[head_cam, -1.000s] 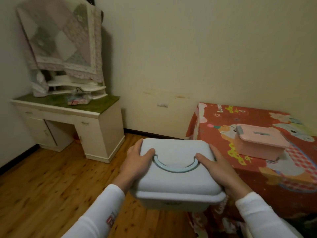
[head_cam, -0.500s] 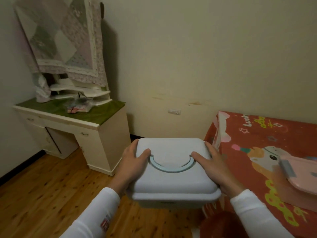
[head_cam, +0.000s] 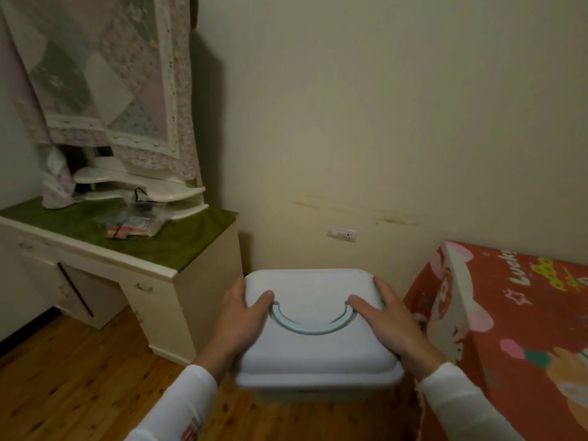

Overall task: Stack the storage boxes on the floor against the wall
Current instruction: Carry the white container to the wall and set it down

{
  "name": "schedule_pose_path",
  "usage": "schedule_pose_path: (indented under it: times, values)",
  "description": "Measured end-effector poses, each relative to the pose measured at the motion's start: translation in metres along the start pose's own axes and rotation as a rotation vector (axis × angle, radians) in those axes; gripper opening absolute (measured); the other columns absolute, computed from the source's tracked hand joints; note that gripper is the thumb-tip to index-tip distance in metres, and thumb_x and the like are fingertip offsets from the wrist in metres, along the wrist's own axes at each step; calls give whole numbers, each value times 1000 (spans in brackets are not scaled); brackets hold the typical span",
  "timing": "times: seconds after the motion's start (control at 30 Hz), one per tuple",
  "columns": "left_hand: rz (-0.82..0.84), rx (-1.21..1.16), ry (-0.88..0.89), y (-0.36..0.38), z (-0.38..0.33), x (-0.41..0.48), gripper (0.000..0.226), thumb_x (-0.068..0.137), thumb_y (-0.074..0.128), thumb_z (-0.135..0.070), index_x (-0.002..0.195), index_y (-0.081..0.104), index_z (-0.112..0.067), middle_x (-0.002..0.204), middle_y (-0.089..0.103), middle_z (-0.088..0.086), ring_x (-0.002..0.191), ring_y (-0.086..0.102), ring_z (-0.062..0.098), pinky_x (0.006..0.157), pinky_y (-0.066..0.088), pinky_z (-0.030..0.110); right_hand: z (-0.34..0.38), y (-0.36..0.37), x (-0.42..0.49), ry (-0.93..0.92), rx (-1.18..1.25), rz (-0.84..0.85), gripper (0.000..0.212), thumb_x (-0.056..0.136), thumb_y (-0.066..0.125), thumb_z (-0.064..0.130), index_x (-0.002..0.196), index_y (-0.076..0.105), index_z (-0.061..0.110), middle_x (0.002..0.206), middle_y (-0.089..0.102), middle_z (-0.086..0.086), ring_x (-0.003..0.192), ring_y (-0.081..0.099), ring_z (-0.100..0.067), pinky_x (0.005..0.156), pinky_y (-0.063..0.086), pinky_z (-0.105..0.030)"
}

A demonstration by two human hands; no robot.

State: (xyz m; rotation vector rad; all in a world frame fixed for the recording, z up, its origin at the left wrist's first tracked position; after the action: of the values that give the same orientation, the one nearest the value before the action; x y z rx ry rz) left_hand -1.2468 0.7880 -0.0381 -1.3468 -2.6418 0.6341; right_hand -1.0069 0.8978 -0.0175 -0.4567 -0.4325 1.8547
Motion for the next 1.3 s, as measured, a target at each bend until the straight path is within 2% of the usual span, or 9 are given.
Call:
schedule_pose_path:
  times: [0.17, 0.3, 0.43, 0.67, 0.87, 1.03, 1.1, 1.23, 1.3]
  values:
    - [2, -18, 23, -34, 0, 97, 75, 88, 55, -55, 150, 21, -30, 153, 33, 4, 128, 44, 27, 96, 36, 35, 42, 47, 75, 30, -14, -17, 78, 87, 58, 54, 152, 21, 30, 156, 29, -4, 135, 37, -30, 108, 35, -47]
    - [15, 24, 84, -53, -2, 169, 72, 88, 56, -53, 149, 27, -28, 153, 30, 4, 131, 40, 26, 101, 33, 37, 61, 78, 126, 29, -15, -50, 78, 87, 59, 54, 151, 22, 29, 156, 30, -5, 135, 37, -30, 107, 34, -45]
    - [76, 51, 73, -60, 7, 221, 72, 87, 55, -56, 149, 27, -29, 153, 32, 4, 130, 42, 28, 100, 36, 40, 68, 102, 168, 74, 1, -62, 79, 87, 60, 51, 151, 21, 28, 154, 31, -7, 132, 39, -32, 104, 37, -47]
    - [106, 34, 83, -50, 15, 304, 71, 86, 56, -57, 146, 30, -31, 147, 37, 2, 109, 42, 14, 87, 38, 34, 72, 122, 247, 84, -17, -67, 78, 87, 63, 48, 151, 24, 25, 152, 34, -8, 131, 40, -29, 102, 36, -42]
    - [107, 46, 78, -20, 21, 392, 68, 86, 58, -55, 145, 35, -30, 146, 39, 2, 117, 44, 16, 92, 37, 33, 52, 137, 336, 132, 22, -66, 81, 84, 65, 51, 150, 25, 27, 152, 34, -7, 132, 40, -28, 105, 37, -44]
    - [168, 41, 38, 31, 22, 474, 68, 86, 56, -57, 145, 30, -35, 148, 36, -1, 122, 45, 18, 100, 43, 41, 21, 135, 429, 168, 42, -67, 82, 82, 65, 53, 150, 25, 29, 153, 33, -3, 133, 39, -26, 104, 35, -41]
    - [185, 35, 10, 45, 25, 491, 71, 85, 55, -59, 146, 27, -37, 151, 34, -1, 128, 44, 22, 104, 42, 48, 12, 137, 454, 168, 35, -67, 82, 82, 65, 54, 150, 26, 31, 154, 33, -1, 133, 38, -24, 104, 35, -42]
    - [239, 83, -79, 71, 37, 536, 82, 78, 52, -69, 149, 24, -39, 156, 27, 0, 135, 38, 28, 105, 40, 56, -13, 148, 500, 230, 65, -45, 81, 82, 66, 53, 150, 25, 32, 154, 31, 2, 135, 36, -22, 106, 34, -40]
    - [257, 88, -77, 87, 46, 564, 81, 79, 54, -66, 149, 24, -38, 154, 29, 0, 134, 39, 28, 104, 41, 56, -28, 153, 526, 263, 79, -49, 82, 82, 66, 53, 150, 24, 33, 154, 31, 3, 135, 35, -22, 106, 34, -40]
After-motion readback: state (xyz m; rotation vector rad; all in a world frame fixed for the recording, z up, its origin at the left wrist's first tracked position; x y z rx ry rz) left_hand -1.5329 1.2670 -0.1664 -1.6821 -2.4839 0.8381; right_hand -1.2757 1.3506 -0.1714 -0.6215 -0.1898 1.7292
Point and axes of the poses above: each hand's wrist, its own x-axis towards the middle knuckle, its own y-axis out of the palm, z = x × y, the point moved 2 cm from there along x, towards the middle knuckle
